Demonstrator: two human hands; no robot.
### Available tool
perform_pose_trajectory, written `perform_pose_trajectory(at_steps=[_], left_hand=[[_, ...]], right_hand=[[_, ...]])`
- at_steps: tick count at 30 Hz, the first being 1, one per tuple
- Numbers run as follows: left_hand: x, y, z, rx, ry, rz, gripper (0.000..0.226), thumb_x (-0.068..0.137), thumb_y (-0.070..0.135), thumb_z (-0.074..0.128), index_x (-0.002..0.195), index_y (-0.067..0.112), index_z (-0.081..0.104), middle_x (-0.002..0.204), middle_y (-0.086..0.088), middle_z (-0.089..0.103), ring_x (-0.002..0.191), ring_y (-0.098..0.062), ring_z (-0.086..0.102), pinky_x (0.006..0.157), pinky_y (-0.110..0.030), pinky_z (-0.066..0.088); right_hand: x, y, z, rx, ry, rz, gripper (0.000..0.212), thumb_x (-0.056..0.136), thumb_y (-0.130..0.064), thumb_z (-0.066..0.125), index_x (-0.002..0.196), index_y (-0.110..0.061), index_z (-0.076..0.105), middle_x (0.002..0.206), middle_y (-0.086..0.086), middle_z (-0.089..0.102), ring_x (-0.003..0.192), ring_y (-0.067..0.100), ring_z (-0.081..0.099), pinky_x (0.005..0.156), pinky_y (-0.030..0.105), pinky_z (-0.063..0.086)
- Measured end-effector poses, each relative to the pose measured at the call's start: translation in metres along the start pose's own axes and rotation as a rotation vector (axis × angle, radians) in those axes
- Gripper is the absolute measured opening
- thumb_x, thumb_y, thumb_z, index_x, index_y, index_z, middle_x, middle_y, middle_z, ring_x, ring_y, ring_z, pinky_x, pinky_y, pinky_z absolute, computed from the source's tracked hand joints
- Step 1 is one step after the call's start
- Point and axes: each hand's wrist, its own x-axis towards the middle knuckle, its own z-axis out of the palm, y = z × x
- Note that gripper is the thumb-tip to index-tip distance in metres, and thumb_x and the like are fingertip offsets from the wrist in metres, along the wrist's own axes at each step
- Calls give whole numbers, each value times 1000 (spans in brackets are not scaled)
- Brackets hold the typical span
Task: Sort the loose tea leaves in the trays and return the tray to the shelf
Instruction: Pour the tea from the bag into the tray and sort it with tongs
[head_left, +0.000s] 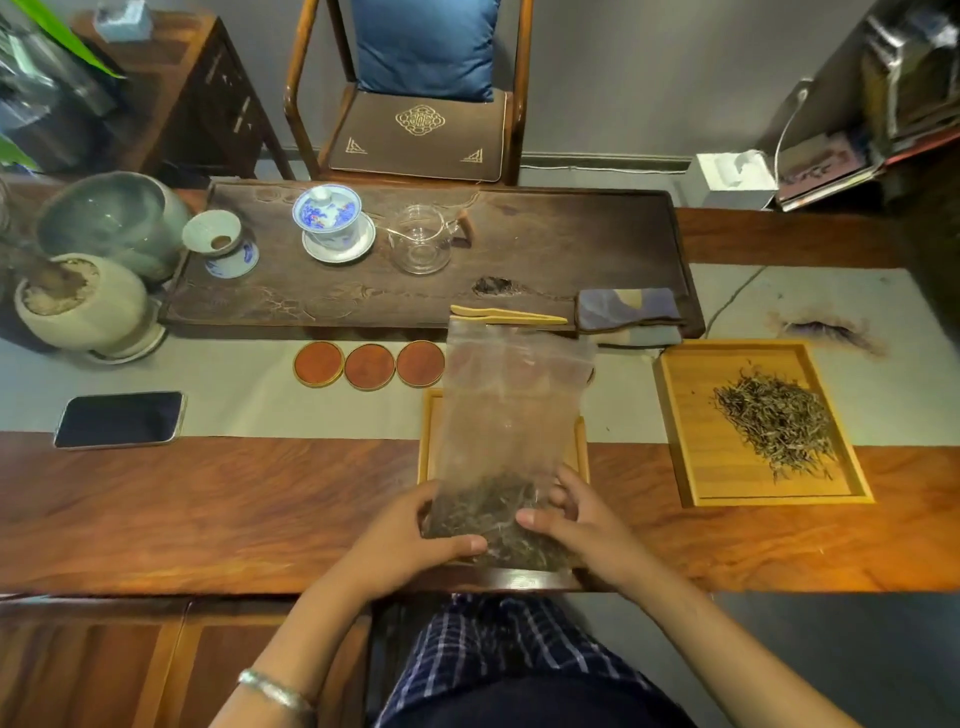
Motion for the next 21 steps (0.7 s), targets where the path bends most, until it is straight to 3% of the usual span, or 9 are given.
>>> perform_pose_trajectory(at_steps=[3, 5, 9, 14, 18, 21], left_hand=[[-6, -8, 6, 9, 4, -20, 55, 62, 61, 79, 111, 39, 62, 110, 35, 64, 100, 10, 62, 75, -1, 42], [-10, -11, 11, 36, 3, -37, 55, 61, 65, 77, 109, 42, 61, 108, 39, 62, 99, 13, 60, 74, 0, 41], [-21, -19, 21, 53, -4, -59, 52, 63, 63, 77, 108, 42, 60, 105, 43, 60, 97, 17, 58, 73, 2, 40], [-32, -29, 35, 32, -1, -98, 55, 66, 59, 78, 114, 36, 64, 109, 18, 70, 101, 5, 63, 83, -12, 47], [-48, -35, 54, -15, 11, -140, 46, 70, 58, 77, 107, 32, 69, 104, 19, 73, 97, 3, 66, 83, -18, 48], [-53, -36, 66, -32, 42, -160, 39, 72, 63, 72, 101, 38, 71, 99, 20, 74, 92, 3, 68, 81, -22, 50]], right_hand=[[-10, 13, 7, -113, 18, 54, 101, 55, -56, 83, 140, -31, 34, 137, -2, 53, 124, 14, 53, 106, 42, 43], [-17, 21, 10, -183, -1, 82, 110, 53, -60, 83, 143, -30, 27, 141, 0, 48, 129, 15, 48, 109, 43, 40], [-26, 30, 10, -278, -19, 109, 115, 51, -65, 82, 143, -33, 20, 146, -2, 40, 134, 16, 41, 112, 39, 35], [-30, 37, 4, -355, -83, 129, 121, 50, -65, 83, 146, -31, 17, 147, 2, 40, 134, 16, 40, 110, 43, 37], [-39, 51, 5, -411, -125, 173, 123, 46, -74, 79, 143, -44, 8, 145, 0, 41, 132, 14, 41, 110, 40, 36], [-42, 60, 1, -446, -124, 202, 116, 47, -81, 72, 140, -47, 12, 141, -2, 45, 126, 14, 45, 105, 34, 39]])
